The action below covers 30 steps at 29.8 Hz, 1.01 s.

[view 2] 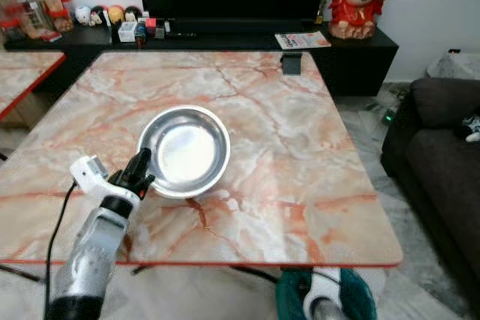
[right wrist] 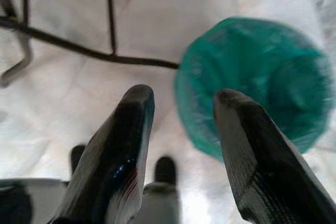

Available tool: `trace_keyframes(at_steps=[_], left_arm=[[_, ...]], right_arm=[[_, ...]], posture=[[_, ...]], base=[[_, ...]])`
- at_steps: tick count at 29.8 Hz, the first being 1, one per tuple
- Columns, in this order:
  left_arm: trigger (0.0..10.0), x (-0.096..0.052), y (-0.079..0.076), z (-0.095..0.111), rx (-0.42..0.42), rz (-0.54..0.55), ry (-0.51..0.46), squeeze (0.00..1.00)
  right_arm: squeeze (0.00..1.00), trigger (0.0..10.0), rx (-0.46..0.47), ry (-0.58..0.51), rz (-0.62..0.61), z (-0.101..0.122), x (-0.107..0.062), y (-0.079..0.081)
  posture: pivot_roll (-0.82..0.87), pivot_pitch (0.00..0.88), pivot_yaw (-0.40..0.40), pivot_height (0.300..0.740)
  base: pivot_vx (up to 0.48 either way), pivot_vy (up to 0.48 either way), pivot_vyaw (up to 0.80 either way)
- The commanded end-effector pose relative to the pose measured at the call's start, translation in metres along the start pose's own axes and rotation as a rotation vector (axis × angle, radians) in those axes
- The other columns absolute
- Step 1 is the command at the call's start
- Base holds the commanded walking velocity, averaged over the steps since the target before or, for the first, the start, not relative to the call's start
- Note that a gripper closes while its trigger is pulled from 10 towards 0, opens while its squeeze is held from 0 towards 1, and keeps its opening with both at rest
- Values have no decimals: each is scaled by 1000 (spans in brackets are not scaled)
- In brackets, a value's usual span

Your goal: Setting the table

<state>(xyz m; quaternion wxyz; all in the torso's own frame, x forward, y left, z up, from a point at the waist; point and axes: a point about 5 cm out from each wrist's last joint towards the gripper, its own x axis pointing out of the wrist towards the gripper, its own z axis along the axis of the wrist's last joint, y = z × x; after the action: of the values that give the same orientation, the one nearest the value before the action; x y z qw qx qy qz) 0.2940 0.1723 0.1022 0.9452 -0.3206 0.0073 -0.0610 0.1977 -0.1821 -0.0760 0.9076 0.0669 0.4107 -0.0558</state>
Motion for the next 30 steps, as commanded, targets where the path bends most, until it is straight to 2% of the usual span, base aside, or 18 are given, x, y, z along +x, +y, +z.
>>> trace_keyframes(at_steps=[1, 4, 7, 8, 10, 17, 18, 19, 22, 30], left_arm=[[10000, 3, -16, -4, 42, -32, 42, 0], [10000, 6, -21, -13, 14, 21, 96, 0], [10000, 8, -36, -21, -8, -28, 123, 0], [10000, 11, -47, -24, -24, -63, 134, 0], [10000, 12, -48, -24, -27, -62, 134, 0], [10000, 23, -47, -15, -56, 57, 87, 0], [10000, 23, -45, -15, -55, 82, 96, 0], [10000, 23, -41, -15, -89, 127, 105, 0], [10000, 22, -38, -16, -110, 168, 125, 0], [10000, 19, -36, -16, -101, 204, 160, 0]], right_arm=[[0, 10000, -11, -12, -14, 5, 0, -5], [0, 10000, -10, -11, -15, 4, 0, -5], [0, 10000, -9, -11, -14, 4, 0, -4], [0, 10000, -4, -12, -16, 3, 0, -4], [0, 10000, -3, -12, -16, 3, 0, -4], [0, 10000, 2, -7, -22, 1, 0, -5], [0, 10000, 2, -7, -22, 1, 0, -5], [0, 10000, 2, -6, -23, 0, -1, -5], [0, 10000, 2, -6, -22, 0, -1, -5], [0, 10000, 4, -5, -20, 0, 0, -4]], posture=[[74, 10, 0, 740], [75, 14, 1, 740], [69, 13, 8, 740], [63, 12, 13, 740], [64, 12, 14, 740], [61, 10, 17, 740], [63, 11, 17, 740], [62, 10, 19, 740], [62, 11, 20, 740], [64, 11, 24, 740]], base=[[0, 0, 0], [0, 0, 0], [0, 0, 0], [0, 0, 0], [0, 0, 0], [0, 0, 0], [0, 0, 0], [0, 0, 0], [0, 0, 0], [0, 0, 0]])
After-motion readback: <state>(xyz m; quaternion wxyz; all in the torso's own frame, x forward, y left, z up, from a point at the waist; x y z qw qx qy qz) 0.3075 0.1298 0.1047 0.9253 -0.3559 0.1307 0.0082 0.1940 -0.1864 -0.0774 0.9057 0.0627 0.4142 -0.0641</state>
